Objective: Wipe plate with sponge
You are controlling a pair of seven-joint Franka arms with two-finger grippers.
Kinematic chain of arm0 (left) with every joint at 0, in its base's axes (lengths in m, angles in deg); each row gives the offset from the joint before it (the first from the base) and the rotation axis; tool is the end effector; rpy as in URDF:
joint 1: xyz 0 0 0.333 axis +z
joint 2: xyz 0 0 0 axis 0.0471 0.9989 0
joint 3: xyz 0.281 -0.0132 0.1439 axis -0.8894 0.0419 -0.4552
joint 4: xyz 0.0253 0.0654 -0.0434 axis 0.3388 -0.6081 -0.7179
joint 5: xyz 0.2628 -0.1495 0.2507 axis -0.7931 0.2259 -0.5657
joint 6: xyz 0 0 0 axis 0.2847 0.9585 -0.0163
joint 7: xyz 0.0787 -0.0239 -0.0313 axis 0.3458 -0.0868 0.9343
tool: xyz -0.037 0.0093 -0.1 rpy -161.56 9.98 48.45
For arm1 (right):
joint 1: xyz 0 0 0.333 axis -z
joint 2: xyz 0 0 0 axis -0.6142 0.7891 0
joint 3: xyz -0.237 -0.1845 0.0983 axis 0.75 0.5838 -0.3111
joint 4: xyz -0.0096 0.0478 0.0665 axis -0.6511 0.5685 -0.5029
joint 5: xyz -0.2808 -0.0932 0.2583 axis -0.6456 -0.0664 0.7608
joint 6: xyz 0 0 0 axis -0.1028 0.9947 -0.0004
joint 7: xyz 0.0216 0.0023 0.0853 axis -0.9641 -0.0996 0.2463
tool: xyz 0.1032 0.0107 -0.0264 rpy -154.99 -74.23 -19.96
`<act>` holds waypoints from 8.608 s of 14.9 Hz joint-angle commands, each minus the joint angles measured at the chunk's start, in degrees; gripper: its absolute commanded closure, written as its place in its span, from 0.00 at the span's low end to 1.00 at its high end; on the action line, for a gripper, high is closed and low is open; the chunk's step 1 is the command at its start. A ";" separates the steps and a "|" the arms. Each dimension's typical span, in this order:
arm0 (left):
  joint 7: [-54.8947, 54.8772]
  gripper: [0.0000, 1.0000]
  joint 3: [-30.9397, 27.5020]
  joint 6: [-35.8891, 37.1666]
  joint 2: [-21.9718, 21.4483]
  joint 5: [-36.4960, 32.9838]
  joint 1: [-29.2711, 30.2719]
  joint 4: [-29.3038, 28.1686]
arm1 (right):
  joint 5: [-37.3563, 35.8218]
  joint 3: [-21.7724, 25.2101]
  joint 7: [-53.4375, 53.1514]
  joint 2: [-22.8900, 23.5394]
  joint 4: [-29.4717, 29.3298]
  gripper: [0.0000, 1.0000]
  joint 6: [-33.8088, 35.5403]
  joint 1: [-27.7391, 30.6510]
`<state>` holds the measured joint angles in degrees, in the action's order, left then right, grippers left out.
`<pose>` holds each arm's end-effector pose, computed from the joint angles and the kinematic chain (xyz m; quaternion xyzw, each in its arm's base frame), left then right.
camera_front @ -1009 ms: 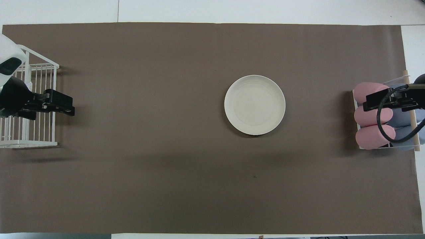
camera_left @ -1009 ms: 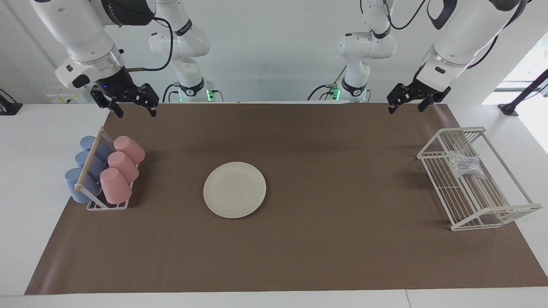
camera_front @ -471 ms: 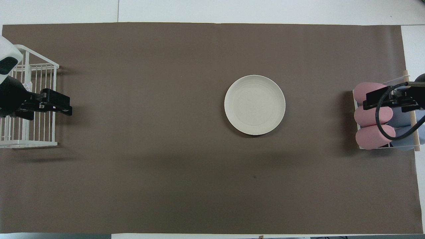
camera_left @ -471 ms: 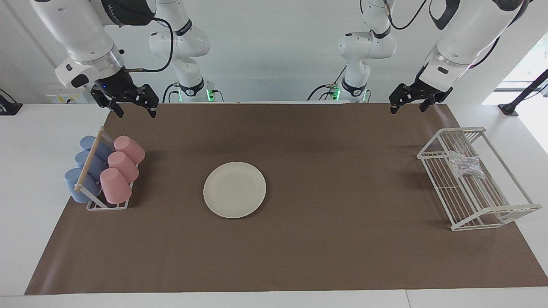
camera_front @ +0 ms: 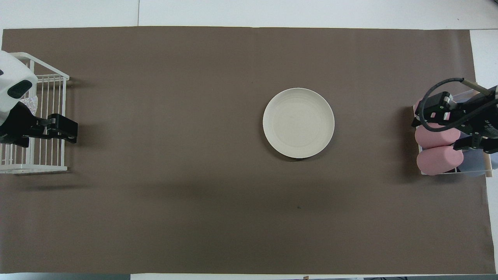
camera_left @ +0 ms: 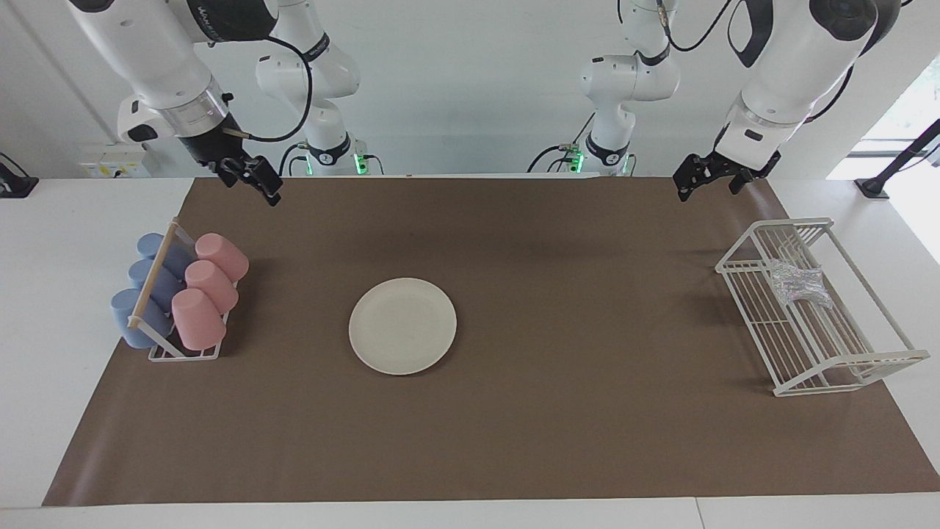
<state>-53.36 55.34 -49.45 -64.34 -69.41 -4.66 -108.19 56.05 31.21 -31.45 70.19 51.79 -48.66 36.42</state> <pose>0.5285 -0.0676 0.5929 -0.9945 -0.0121 0.0671 0.0801 0.5321 0.0314 0.6131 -0.9489 0.3067 0.0710 0.0228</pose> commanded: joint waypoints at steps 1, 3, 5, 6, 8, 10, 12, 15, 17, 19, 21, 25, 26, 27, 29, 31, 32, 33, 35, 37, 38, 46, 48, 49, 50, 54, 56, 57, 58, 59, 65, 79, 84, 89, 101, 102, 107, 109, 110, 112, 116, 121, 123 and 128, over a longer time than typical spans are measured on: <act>1.16 0.00 -0.10 -2.87 1.59 -9.26 -1.08 -3.05 | 1.39 -2.49 -13.79 -1.56 0.46 0.00 2.62 -0.19; 2.46 0.00 -0.10 -5.15 5.53 -17.60 -2.66 -4.36 | 1.30 -3.56 -19.96 -1.92 0.55 0.00 2.80 -0.19; 8.52 0.00 -0.10 -8.05 10.54 -25.61 -3.11 -5.24 | 1.30 -4.79 -27.68 -1.92 0.63 0.00 2.37 -0.19; 8.80 0.00 -0.10 -10.06 11.35 -29.30 -2.67 -7.07 | 1.39 -5.40 -33.46 -1.92 0.63 0.00 2.01 -0.19; 9.07 0.00 -0.10 -11.14 13.62 -37.03 -2.66 -8.93 | 1.13 -6.20 -36.51 -2.27 0.81 0.00 2.71 -0.19; 8.90 0.00 -0.19 -10.35 17.32 -43.72 -3.02 -8.15 | 1.21 -6.20 -36.16 -2.44 0.81 0.00 2.80 -0.19; 8.90 0.00 -0.19 -10.17 19.08 -48.14 -2.67 -8.15 | 1.30 -6.29 -37.29 -2.45 0.81 0.00 2.11 -0.19; 8.98 0.00 -0.10 -11.75 19.18 -48.41 -1.53 -8.06 | 1.30 -7.60 -46.66 -2.36 0.72 0.00 -0.79 -0.28; 8.90 0.05 -0.10 -12.02 19.18 -48.41 -1.52 -8.15 | 1.30 -9.97 -52.48 -2.27 0.72 0.00 -2.38 -0.28; 8.81 0.22 -0.10 -12.19 19.18 -48.41 -1.52 -8.06 | 1.30 -11.99 -54.70 -2.27 0.63 0.00 -3.69 -0.19; 8.72 0.48 -0.10 -12.37 19.26 -48.41 -1.44 -7.62 | 2.43 -12.18 -54.79 -2.10 0.63 0.00 -5.36 -0.19; 8.46 1.00 -0.10 -12.19 19.35 -48.41 -1.35 -7.27 | 4.99 -12.26 -57.60 -1.57 0.28 0.00 -5.72 -0.37; 8.45 1.00 -0.02 -12.54 19.27 -48.06 -1.26 -7.18 | 5.16 -12.26 -58.21 -1.05 0.02 0.00 -5.72 -1.41; 8.28 1.00 -0.01 -12.89 19.26 -47.71 -1.26 -6.83 | 5.17 -12.26 -59.52 -0.87 -0.07 0.00 -5.81 -1.86; 6.36 1.00 -0.01 -13.77 18.91 -46.92 -1.00 -6.22 | 5.17 -12.26 -63.04 -0.86 -0.42 0.00 -5.90 -3.43; 2.76 1.00 0.07 -13.25 18.48 -45.43 -0.64 -4.82 | 4.56 -12.26 -64.72 -0.78 -0.77 0.00 -5.81 -5.37; 1.18 1.00 0.07 -12.55 18.21 -43.60 -0.64 -3.33 | 4.38 -12.26 -64.72 -0.86 -0.77 0.00 -5.55 -5.55; 0.29 1.00 0.07 -11.15 17.43 -41.23 -0.73 -1.92 | 4.38 -12.26 -64.72 -0.86 -0.77 0.00 -5.46 -5.55; -1.03 1.00 0.16 -5.11 16.63 -32.29 -1.08 4.21 | 4.29 -12.26 -64.64 -1.13 -0.69 0.00 -5.46 -5.81; -0.78 1.00 0.16 1.92 16.63 -21.48 -1.26 11.51 | 4.64 -12.26 -64.63 -2.87 -0.07 0.00 -4.67 -5.99; -0.77 1.00 0.25 4.65 16.63 -16.38 -1.26 13.72 | 4.55 -12.26 -64.11 -3.23 0.19 0.00 -5.02 -5.73; 14.68 1.00 -0.89 5.83 11.97 27.48 3.21 16.11 | 4.55 -12.26 -65.51 -3.68 0.81 0.00 -2.65 -5.73; 16.27 1.00 -0.81 4.51 11.45 35.49 4.01 15.50 | 4.55 -12.26 -64.90 -4.20 1.51 0.00 -2.29 -5.82; 16.28 1.00 -0.72 4.33 10.83 38.31 4.19 14.45 | 4.64 -12.26 -65.42 -4.20 1.60 0.00 -2.38 -5.73; 16.28 1.00 -0.80 3.28 10.04 42.60 4.36 12.27 | 4.64 -12.26 -65.51 -4.38 2.04 0.00 -2.30 -5.99; 15.40 1.00 -0.63 -5.93 2.94 56.50 5.25 -2.30 | 4.82 -12.26 -64.81 -4.38 2.04 0.00 -1.95 -5.99; 13.04 1.00 -0.46 -10.59 -0.67 62.13 4.54 -9.69 | 4.99 -12.35 -65.07 -4.82 2.13 0.00 -1.59 -6.25; 10.50 1.00 -0.45 -12.27 -2.51 65.20 3.93 -13.21 | 4.99 -12.35 -65.25 -4.91 2.21 0.00 -1.77 -7.13; 7.52 1.00 -0.45 -14.28 -4.36 68.71 3.84 -16.90 | 5.08 -12.35 -65.60 -4.99 2.39 0.00 -1.94 -7.83; 5.31 1.00 -0.37 -16.22 -6.03 72.05 3.14 -20.16 | 5.17 -12.35 -66.38 -5.08 2.74 0.00 -2.29 -8.36; -6.46 1.00 -0.37 -18.61 -8.16 85.77 -0.91 -27.82 | 8.86 -12.53 -77.46 -6.40 5.90 0.00 -10.12 -11.44; -31.71 1.00 -0.37 -13.69 -8.68 90.11 -3.81 -34.16 | 10.18 -12.70 -89.07 -6.14 15.81 0.00 -33.11 -19.88; -31.71 1.00 -0.37 -13.16 -8.51 90.11 -4.07 -33.99 | 11.93 -12.88 -93.64 -4.65 19.27 0.00 -43.33 -24.54; -31.71 1.00 -0.45 -11.41 -8.60 89.84 -3.81 -34.07 | 11.93 -12.88 -93.29 -3.94 19.00 0.00 -44.13 -23.84; -38.83 1.00 -0.54 -8.07 -8.07 87.38 -2.58 -33.72 | 15.01 -12.88 -89.77 -3.41 19.00 1.00 -47.12 -23.92; -38.83 1.00 -0.54 -7.80 -7.98 86.95 -2.14 -33.72 | 15.01 -12.88 -89.77 -3.33 19.00 1.00 -47.21 -23.84; -38.83 1.00 -0.54 -6.75 -7.98 85.19 -2.05 -33.55 | 14.92 -12.88 -89.16 -3.41 19.00 1.00 -47.12 -23.75; -38.74 1.00 -0.54 -6.48 -7.98 84.14 -2.14 -33.55 | 14.92 -12.88 -88.63 -3.41 19.00 1.00 -46.77 -23.66; -38.66 1.00 -0.54 -6.39 -8.07 83.35 -2.23 -33.55 | 14.92 -12.88 -88.28 -3.50 19.00 1.00 -46.51 -23.66; -37.87 0.53 -0.45 -6.22 -8.51 81.59 -2.14 -33.55 | 14.84 -12.88 -87.93 -3.50 19.00 1.00 -46.33 -23.66; -32.33 0.00 -0.46 -6.22 -8.69 75.98 0.40 -32.06 | 14.31 -12.70 -84.08 -3.68 19.44 1.00 -45.80 -23.13; -28.55 0.00 -0.54 -7.36 -7.98 68.06 3.66 -29.86 | 13.87 -12.61 -62.21 -3.50 21.63 1.00 -41.23 -15.50; -27.50 0.00 -0.46 -8.85 -7.98 64.72 5.41 -29.42 | 13.87 -12.61 -56.32 -2.63 23.47 1.00 -41.93 -13.39; -24.50 0.00 -0.45 -9.82 -7.81 60.49 5.51 -27.66 | 13.87 -12.61 -44.52 3.95 30.42 1.00 -55.34 -10.65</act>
<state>-79.30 54.46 -58.64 -72.12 -7.21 0.64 -136.57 69.77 19.28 -79.50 71.45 79.32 -97.05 24.87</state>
